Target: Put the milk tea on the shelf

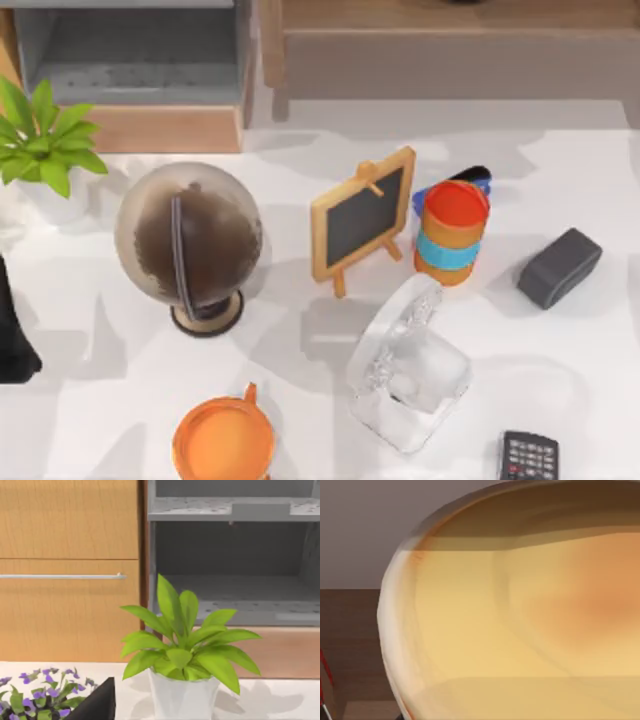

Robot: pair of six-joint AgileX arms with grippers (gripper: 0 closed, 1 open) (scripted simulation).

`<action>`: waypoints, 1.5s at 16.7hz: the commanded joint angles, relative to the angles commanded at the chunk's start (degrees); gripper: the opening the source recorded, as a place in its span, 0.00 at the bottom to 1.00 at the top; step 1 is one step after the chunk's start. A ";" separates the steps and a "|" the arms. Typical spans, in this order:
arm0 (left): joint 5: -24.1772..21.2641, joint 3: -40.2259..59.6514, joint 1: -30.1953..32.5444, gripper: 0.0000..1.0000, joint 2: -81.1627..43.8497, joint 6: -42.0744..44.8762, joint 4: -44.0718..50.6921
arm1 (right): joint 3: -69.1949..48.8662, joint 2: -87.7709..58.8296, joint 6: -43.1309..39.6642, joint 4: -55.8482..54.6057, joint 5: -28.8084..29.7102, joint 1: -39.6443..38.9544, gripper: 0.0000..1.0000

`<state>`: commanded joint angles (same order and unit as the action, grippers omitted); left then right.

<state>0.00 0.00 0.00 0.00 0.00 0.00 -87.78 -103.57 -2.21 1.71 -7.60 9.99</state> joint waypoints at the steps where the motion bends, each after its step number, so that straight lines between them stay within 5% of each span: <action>1: 0.00 0.00 0.00 1.00 0.00 0.00 0.00 | 0.00 0.00 0.00 0.00 0.00 0.00 0.00; 18: 0.00 0.00 0.00 1.00 0.00 0.00 0.00 | -2.58 -8.23 0.22 -5.66 0.81 -0.72 0.00; 25: 0.00 0.00 0.00 1.00 0.00 0.00 0.00 | -2.58 -8.23 0.22 -5.66 0.81 -0.72 0.53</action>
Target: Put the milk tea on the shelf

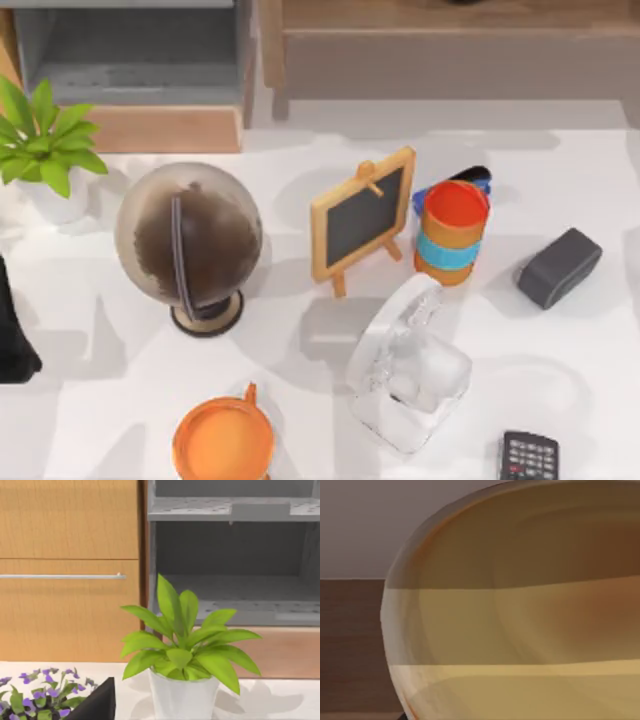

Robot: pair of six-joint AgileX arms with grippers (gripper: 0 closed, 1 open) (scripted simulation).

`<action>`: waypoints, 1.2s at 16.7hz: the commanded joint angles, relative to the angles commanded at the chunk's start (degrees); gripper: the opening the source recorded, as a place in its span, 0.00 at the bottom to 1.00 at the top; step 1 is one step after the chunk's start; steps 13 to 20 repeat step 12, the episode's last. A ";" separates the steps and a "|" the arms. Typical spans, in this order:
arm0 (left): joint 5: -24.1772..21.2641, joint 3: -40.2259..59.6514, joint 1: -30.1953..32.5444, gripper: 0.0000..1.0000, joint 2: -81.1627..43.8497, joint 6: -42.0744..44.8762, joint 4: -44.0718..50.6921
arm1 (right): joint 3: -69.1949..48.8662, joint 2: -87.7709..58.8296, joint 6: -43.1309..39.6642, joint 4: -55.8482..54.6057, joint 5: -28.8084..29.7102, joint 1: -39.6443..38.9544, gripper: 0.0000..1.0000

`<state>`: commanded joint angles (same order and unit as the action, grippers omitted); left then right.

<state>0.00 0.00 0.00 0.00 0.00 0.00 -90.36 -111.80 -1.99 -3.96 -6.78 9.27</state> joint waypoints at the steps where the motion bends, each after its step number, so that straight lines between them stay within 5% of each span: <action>1: 0.00 0.00 0.00 1.00 0.00 0.00 0.00 | 0.00 0.00 0.00 0.00 0.00 0.00 0.60; 6: 0.00 0.00 0.00 1.00 0.00 0.00 0.00 | 0.00 0.00 0.00 0.00 0.00 0.00 0.98; 20: 0.00 0.00 0.00 1.00 0.00 0.00 0.00 | 0.00 0.00 0.00 0.00 0.00 0.00 1.00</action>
